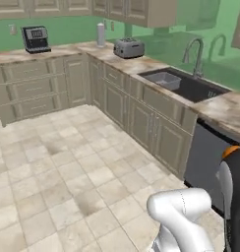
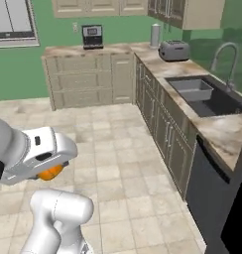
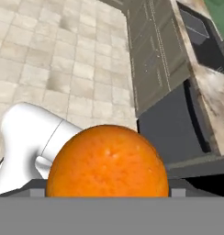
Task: Retrieve the banana and orange from the fridge and place them into the bowl on the dining table.
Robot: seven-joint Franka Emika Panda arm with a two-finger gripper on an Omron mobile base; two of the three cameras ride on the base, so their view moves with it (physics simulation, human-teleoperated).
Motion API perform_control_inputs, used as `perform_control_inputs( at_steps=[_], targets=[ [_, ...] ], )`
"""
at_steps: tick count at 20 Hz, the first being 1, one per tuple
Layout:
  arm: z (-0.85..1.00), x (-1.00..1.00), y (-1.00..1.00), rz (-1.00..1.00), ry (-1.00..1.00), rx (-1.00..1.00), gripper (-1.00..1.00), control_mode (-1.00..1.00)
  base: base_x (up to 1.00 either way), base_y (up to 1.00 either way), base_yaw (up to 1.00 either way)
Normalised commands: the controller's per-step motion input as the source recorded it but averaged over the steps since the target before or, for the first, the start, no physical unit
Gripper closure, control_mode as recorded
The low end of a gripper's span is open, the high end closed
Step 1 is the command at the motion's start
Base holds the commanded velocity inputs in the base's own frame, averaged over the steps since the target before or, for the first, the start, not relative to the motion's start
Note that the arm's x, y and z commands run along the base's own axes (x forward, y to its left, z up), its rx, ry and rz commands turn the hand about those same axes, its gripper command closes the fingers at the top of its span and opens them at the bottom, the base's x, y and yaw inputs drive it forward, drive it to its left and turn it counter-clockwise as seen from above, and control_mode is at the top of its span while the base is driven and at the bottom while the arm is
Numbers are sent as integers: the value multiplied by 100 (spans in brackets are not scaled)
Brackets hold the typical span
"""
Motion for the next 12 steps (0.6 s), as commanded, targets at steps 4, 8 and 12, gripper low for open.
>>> perform_control_inputs(
  at_steps=[4,8,12],
  targets=[
    [0,0,0,0,0,0,100,100,1,44,86],
    [0,0,0,0,0,0,100,100,43,24,78],
    [0,0,0,0,0,0,100,100,99,2,57]
  ],
)
